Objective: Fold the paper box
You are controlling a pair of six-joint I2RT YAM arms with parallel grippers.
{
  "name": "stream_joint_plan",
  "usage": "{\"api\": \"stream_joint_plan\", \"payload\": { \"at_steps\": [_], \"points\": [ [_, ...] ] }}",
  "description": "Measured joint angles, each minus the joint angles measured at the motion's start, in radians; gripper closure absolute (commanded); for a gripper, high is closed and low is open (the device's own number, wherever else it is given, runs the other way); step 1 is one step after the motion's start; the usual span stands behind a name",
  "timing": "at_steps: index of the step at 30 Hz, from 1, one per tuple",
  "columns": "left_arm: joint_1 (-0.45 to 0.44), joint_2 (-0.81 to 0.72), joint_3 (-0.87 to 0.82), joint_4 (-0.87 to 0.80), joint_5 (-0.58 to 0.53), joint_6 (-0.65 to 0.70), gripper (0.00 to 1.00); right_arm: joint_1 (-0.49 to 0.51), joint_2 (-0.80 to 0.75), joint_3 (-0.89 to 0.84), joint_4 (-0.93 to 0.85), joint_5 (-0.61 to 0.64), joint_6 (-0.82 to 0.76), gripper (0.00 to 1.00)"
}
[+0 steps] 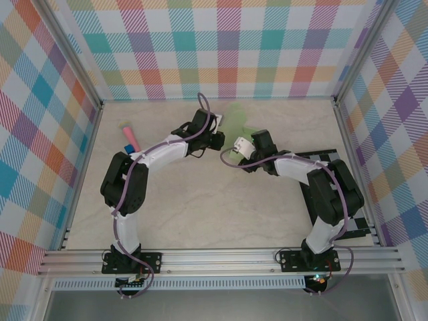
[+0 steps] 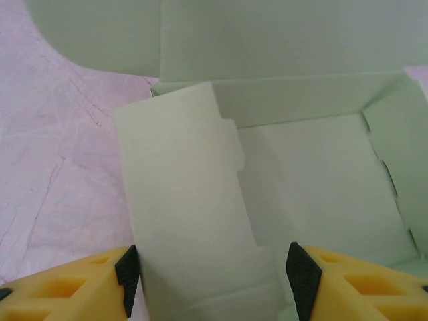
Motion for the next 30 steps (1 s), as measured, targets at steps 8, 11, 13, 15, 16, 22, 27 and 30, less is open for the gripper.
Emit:
{"api": "stream_joint_plan", "payload": {
  "at_steps": [8, 11, 13, 15, 16, 22, 27, 30],
  "points": [
    [-0.006, 0.000, 0.027, -0.025, 0.007, 0.014, 0.93, 0.000, 0.051, 0.021, 0.009, 0.027, -0.011, 0.39],
    [-0.007, 0.006, 0.053, -0.057, 0.011, 0.028, 0.97, 0.000, 0.066, 0.023, 0.014, 0.036, -0.032, 0.41],
    [-0.008, 0.017, 0.080, -0.083, 0.015, 0.034, 0.98, 0.000, 0.067, 0.023, 0.016, 0.033, -0.043, 0.51],
    [-0.009, 0.031, 0.103, -0.100, 0.018, 0.034, 0.99, 0.000, 0.066, 0.023, 0.021, 0.020, -0.051, 0.55],
    [-0.009, 0.035, 0.110, -0.102, 0.019, 0.035, 0.98, 0.000, 0.066, 0.019, 0.029, 0.009, -0.053, 0.55],
    [-0.009, 0.037, 0.113, -0.127, 0.027, 0.037, 0.99, 0.000, 0.047, -0.026, 0.074, -0.006, -0.080, 0.55],
    [-0.009, 0.039, 0.129, -0.142, 0.038, 0.036, 0.99, 0.000, 0.047, -0.026, 0.080, -0.001, -0.113, 0.54],
    [-0.009, 0.039, 0.131, -0.151, 0.038, 0.036, 0.99, 0.000, 0.047, -0.026, 0.091, 0.002, -0.119, 0.50]
  ]
}}
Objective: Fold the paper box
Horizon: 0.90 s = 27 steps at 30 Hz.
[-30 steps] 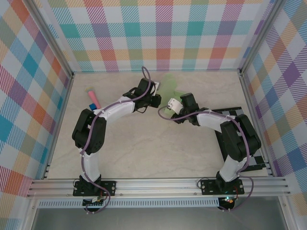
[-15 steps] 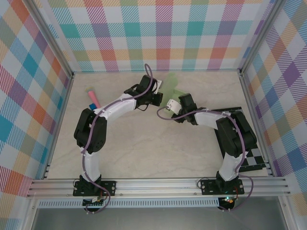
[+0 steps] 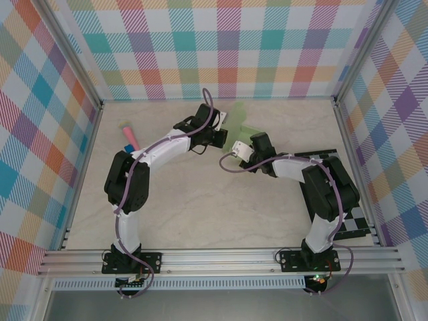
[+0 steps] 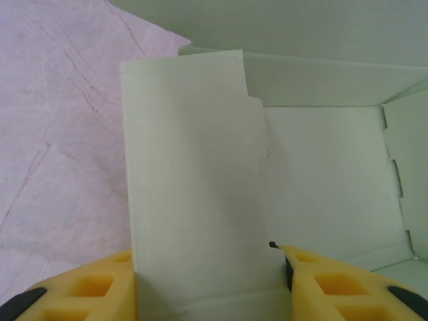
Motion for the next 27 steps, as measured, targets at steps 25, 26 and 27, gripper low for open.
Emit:
{"api": "stream_joint_plan", "payload": {
  "at_steps": [25, 26, 27],
  "points": [
    [-0.001, 0.011, 0.023, -0.056, 0.028, 0.000, 0.99, -0.001, -0.027, 0.000, 0.050, -0.075, -0.076, 0.32],
    [-0.001, 0.011, 0.023, -0.058, 0.031, 0.000, 0.99, -0.001, -0.033, 0.000, 0.050, -0.087, -0.085, 0.34],
    [-0.001, 0.011, 0.023, -0.061, 0.034, 0.000, 0.99, -0.001, -0.040, 0.000, 0.050, -0.100, -0.097, 0.38]
  ]
}}
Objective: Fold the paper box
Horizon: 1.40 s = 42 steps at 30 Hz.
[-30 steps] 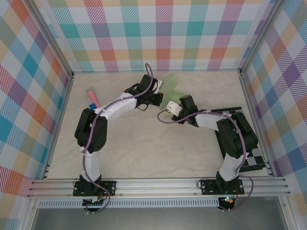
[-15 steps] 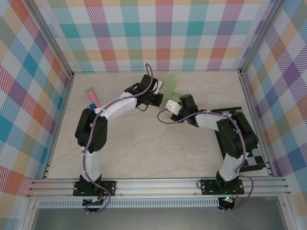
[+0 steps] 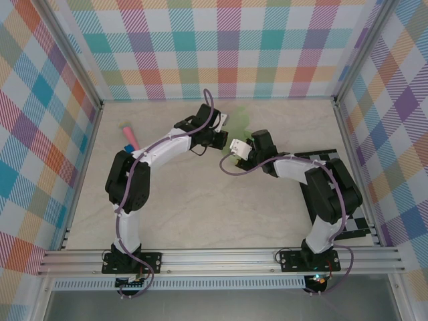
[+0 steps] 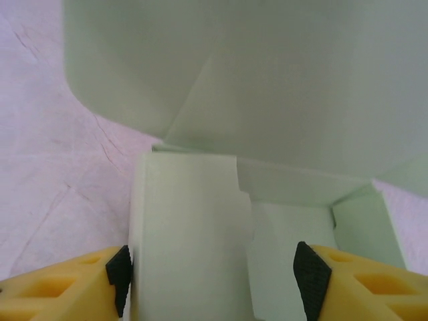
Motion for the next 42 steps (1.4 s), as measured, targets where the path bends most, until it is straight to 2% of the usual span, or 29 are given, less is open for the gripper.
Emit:
{"api": "stream_joint_plan", "payload": {
  "at_steps": [2, 8, 13, 19, 21, 27, 32, 37, 39, 40, 42],
  "points": [
    [0.000, 0.000, 0.000, -0.004, 0.003, 0.000, 0.99, 0.000, -0.011, 0.000, 0.000, -0.018, -0.024, 0.46],
    [0.000, 0.000, 0.000, -0.008, 0.010, 0.000, 0.99, 0.002, -0.012, 0.000, 0.001, -0.013, -0.095, 0.47],
    [0.000, 0.000, 0.000, -0.006, 0.011, 0.000, 0.99, 0.002, -0.002, 0.000, -0.002, -0.009, -0.129, 0.55],
    [-0.001, 0.000, 0.000, 0.008, 0.024, 0.000, 0.99, 0.002, 0.045, 0.004, -0.016, 0.006, -0.130, 0.59],
    [-0.001, 0.000, 0.000, 0.008, 0.027, 0.000, 0.99, 0.003, 0.069, 0.013, -0.024, 0.005, -0.123, 0.64],
    [-0.001, 0.002, 0.000, 0.009, 0.031, 0.000, 0.99, 0.005, 0.100, 0.023, -0.033, 0.009, -0.104, 0.65],
    [-0.001, 0.009, 0.008, 0.012, 0.031, 0.000, 0.99, 0.006, 0.103, 0.024, -0.045, 0.017, -0.098, 0.74],
    [-0.001, 0.013, 0.014, 0.012, 0.034, 0.000, 0.99, 0.005, 0.116, 0.086, -0.151, 0.002, -0.062, 0.81],
    [-0.001, 0.014, 0.014, 0.012, 0.034, 0.000, 0.99, 0.002, 0.127, 0.122, -0.213, -0.010, -0.041, 0.89],
    [-0.001, 0.014, 0.014, 0.012, 0.035, 0.000, 0.98, -0.003, 0.132, 0.144, -0.254, -0.023, -0.027, 0.93],
    [-0.001, 0.014, 0.014, 0.012, 0.041, 0.000, 0.92, -0.015, 0.139, 0.178, -0.324, -0.053, -0.004, 0.92]
  ]
}}
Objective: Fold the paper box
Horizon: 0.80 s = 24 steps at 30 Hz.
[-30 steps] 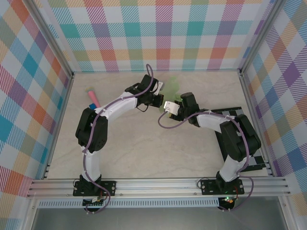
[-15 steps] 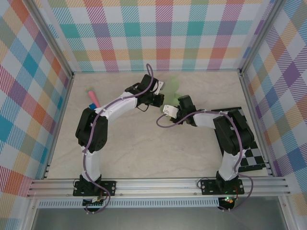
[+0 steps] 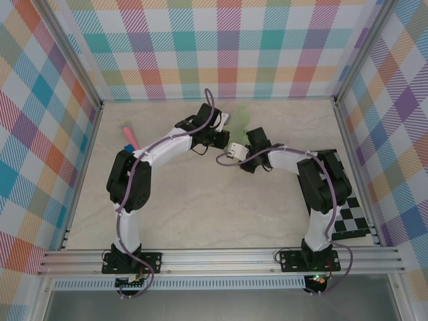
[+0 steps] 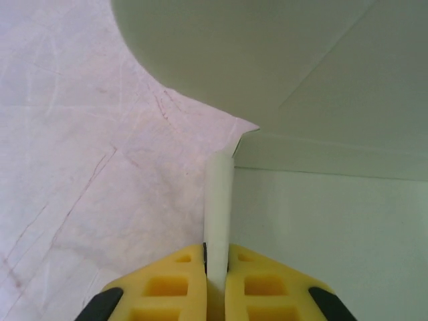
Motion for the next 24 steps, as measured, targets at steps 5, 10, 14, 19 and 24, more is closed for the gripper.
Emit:
{"api": "stream_joint_plan", "payload": {
  "at_steps": [5, 10, 14, 19, 24],
  "points": [
    [0.000, 0.006, -0.001, -0.005, 0.061, -0.015, 0.74, -0.044, 0.032, 0.074, -0.134, -0.058, 0.013, 0.91],
    [0.013, 0.006, -0.004, 0.009, 0.142, -0.076, 0.64, -0.062, 0.066, 0.135, -0.224, -0.095, 0.013, 0.92],
    [0.024, 0.006, -0.011, 0.027, 0.176, -0.117, 0.56, -0.066, 0.090, 0.182, -0.299, -0.116, 0.010, 0.92],
    [0.082, -0.025, -0.117, 0.144, 0.276, -0.248, 0.38, -0.081, 0.194, 0.358, -0.464, -0.176, 0.002, 0.92],
    [0.115, -0.161, -0.230, 0.183, 0.333, -0.323, 0.30, -0.090, 0.246, 0.451, -0.576, -0.200, -0.005, 0.94]
  ]
}}
